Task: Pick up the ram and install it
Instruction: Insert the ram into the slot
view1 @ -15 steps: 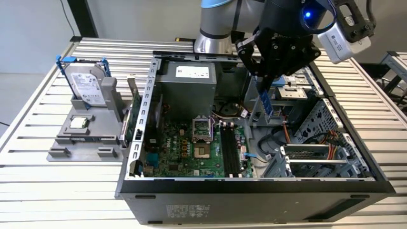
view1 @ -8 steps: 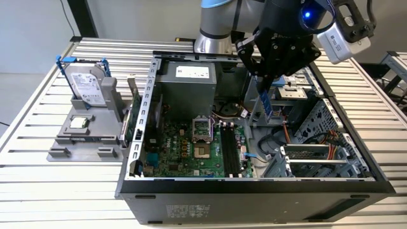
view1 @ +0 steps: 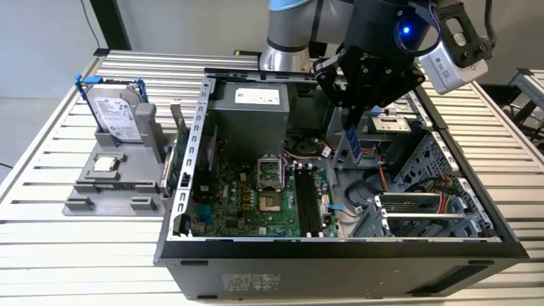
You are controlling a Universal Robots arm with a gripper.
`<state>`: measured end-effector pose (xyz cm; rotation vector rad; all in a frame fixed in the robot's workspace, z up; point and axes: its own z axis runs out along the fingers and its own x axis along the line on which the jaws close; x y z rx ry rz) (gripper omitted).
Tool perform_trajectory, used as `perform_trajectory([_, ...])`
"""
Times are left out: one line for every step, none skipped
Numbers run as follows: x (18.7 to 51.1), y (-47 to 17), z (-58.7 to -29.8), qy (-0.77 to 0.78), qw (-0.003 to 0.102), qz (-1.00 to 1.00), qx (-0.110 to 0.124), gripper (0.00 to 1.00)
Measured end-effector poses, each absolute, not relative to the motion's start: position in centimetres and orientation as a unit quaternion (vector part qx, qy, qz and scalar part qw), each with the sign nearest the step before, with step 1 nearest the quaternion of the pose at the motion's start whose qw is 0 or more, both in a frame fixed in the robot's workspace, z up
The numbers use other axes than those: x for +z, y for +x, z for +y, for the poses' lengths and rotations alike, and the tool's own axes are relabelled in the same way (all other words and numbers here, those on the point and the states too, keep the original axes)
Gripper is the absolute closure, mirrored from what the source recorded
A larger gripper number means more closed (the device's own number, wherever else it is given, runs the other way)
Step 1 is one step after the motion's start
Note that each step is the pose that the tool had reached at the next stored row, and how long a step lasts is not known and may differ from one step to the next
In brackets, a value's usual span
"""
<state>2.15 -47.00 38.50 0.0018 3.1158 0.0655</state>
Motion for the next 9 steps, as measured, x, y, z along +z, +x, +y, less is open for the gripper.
perform_trajectory([38.34,2.15,-47.00,0.001,0.013,1.000,0.021,1.00])
perform_trajectory([38.19,2.15,-47.00,0.002,0.013,1.000,0.021,1.00])
perform_trajectory([38.05,2.15,-47.00,0.004,0.013,1.000,0.021,1.00])
perform_trajectory([37.91,2.15,-47.00,0.007,0.013,1.000,0.021,1.00])
perform_trajectory([37.76,2.15,-47.00,0.010,0.014,1.000,0.021,1.00])
perform_trajectory([37.64,2.15,-47.00,0.013,0.014,1.000,0.021,1.00])
perform_trajectory([37.54,2.15,-47.00,0.015,0.014,1.000,0.021,1.00])
perform_trajectory([37.46,2.15,-47.00,0.017,0.014,1.000,0.021,1.00])
perform_trajectory([37.39,2.15,-46.99,0.018,0.014,1.000,0.021,1.00])
